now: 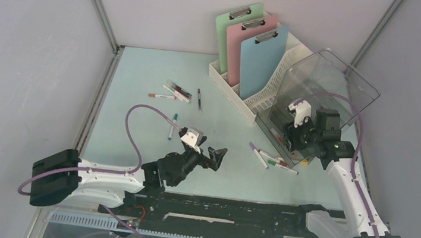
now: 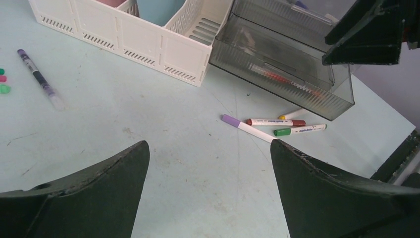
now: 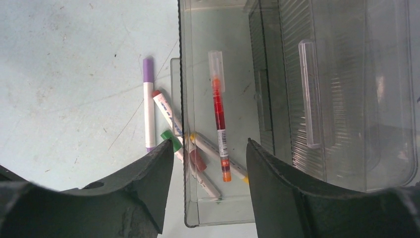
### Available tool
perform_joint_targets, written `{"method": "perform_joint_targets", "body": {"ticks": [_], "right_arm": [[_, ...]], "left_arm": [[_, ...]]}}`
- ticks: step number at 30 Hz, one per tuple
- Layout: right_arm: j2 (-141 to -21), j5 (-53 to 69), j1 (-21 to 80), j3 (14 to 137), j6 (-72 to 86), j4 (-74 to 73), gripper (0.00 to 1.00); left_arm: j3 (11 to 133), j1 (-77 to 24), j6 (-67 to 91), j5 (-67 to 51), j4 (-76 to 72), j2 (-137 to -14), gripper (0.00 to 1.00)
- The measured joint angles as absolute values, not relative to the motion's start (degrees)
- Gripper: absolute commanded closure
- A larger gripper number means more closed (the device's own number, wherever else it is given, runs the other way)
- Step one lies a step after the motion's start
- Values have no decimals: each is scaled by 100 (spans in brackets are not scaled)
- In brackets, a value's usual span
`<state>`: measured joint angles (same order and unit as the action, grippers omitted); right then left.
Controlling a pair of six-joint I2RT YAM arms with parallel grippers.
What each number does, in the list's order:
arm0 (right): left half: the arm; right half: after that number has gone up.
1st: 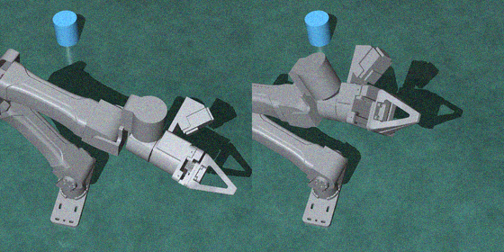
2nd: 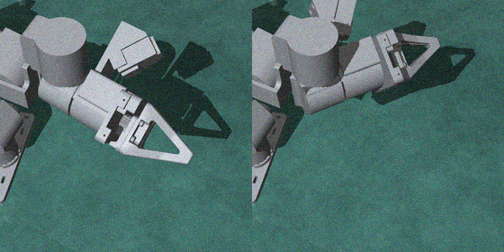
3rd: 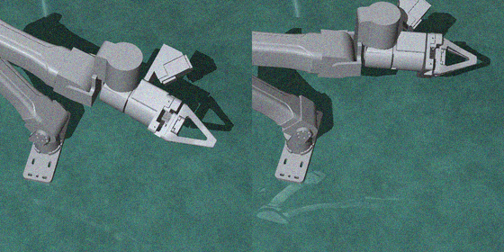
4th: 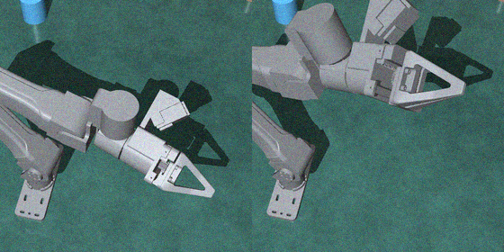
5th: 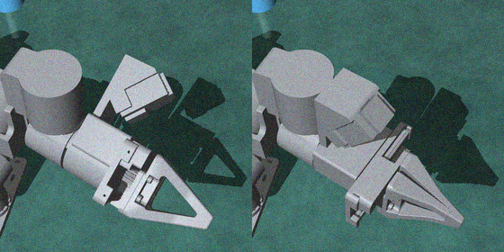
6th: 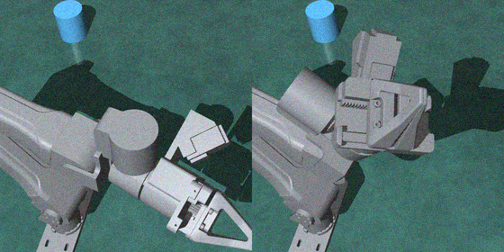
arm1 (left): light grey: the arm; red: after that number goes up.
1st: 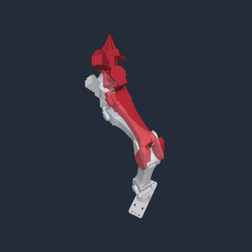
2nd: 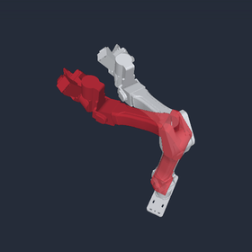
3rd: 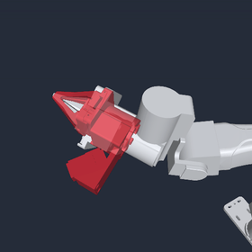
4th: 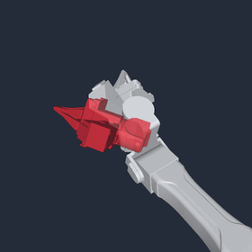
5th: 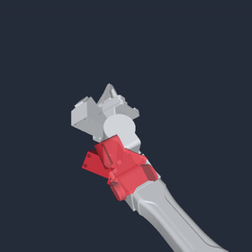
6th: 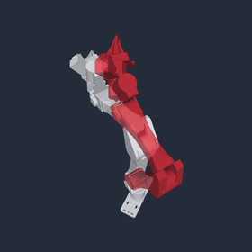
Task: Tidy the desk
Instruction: Pick up the stationery from the center of the board.
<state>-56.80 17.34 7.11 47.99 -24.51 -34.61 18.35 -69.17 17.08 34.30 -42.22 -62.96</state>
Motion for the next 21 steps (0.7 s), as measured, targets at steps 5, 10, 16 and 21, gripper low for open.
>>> {"method": "perform_joint_targets", "body": {"ticks": [5,10,16,21], "right_arm": [[-5671,1839,711,4799,-2484,-3496,35],[-5651,1883,711,4799,-2528,-3498,33],[-5590,1955,711,4799,-2552,-3509,33],[-5557,1968,711,4799,-2569,-3540,32]], "left_arm": [[1782,-6659,1826,3402,-4178,-6241,0],[1767,-5817,2121,3068,-4005,-6184,0],[1876,-4510,2687,2276,-3573,-6298,0],[2781,-3577,3144,1656,-2609,-7118,2]]}}
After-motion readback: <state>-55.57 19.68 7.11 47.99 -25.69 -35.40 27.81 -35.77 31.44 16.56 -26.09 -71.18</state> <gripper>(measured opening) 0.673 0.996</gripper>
